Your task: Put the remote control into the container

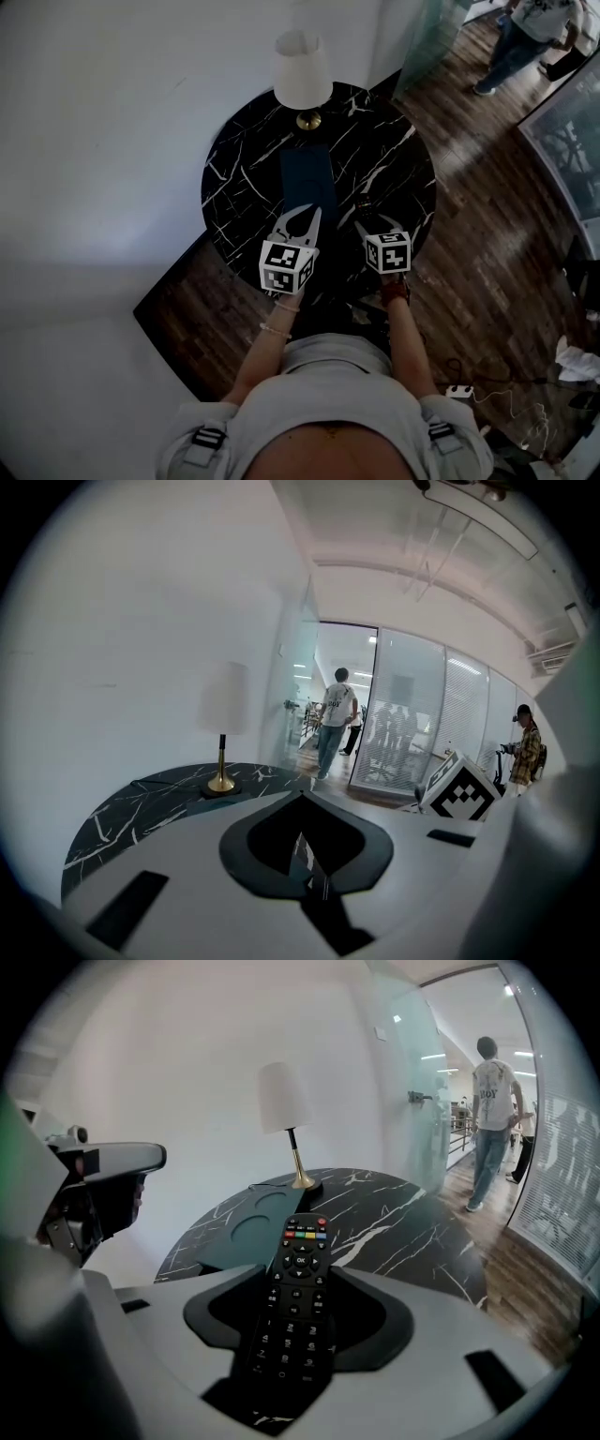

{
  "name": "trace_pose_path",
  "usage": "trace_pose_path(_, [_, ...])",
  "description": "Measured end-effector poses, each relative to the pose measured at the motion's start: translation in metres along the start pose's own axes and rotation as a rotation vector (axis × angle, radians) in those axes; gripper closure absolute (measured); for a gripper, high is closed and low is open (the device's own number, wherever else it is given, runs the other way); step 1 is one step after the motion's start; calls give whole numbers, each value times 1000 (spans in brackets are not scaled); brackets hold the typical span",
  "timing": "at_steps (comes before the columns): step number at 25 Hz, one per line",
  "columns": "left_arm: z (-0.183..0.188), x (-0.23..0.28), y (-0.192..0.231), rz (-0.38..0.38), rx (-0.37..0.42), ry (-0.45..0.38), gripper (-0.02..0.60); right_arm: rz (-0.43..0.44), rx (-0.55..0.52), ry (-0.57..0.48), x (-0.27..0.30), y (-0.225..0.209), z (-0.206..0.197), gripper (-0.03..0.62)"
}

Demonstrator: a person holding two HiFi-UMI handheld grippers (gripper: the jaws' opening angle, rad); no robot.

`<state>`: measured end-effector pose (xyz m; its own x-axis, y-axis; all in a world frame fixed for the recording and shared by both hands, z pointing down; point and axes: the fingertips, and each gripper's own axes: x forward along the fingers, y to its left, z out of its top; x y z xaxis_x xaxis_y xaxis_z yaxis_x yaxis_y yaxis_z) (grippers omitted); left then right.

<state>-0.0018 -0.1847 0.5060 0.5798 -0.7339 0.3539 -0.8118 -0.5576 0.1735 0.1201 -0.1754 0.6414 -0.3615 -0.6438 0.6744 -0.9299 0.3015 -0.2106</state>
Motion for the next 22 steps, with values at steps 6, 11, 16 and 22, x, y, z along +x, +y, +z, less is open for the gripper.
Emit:
trace_pose_path(6, [-9,-14,1,21,-17,0,580,61,-24,-4,-18,32,-7,372])
trace_pose_path(11, [-12,-28,9,60,-34,-7,580,134,-51,25,-23,67,-20,372])
trace_pose_path(16, [-19,-38,16,90,-51,-8,580,180,-85,60,-20,88,-31,372])
trace_pose_path(22, [-30,-49,26,125,-76,-2,580,233,-126,125,-10,107,-48,372])
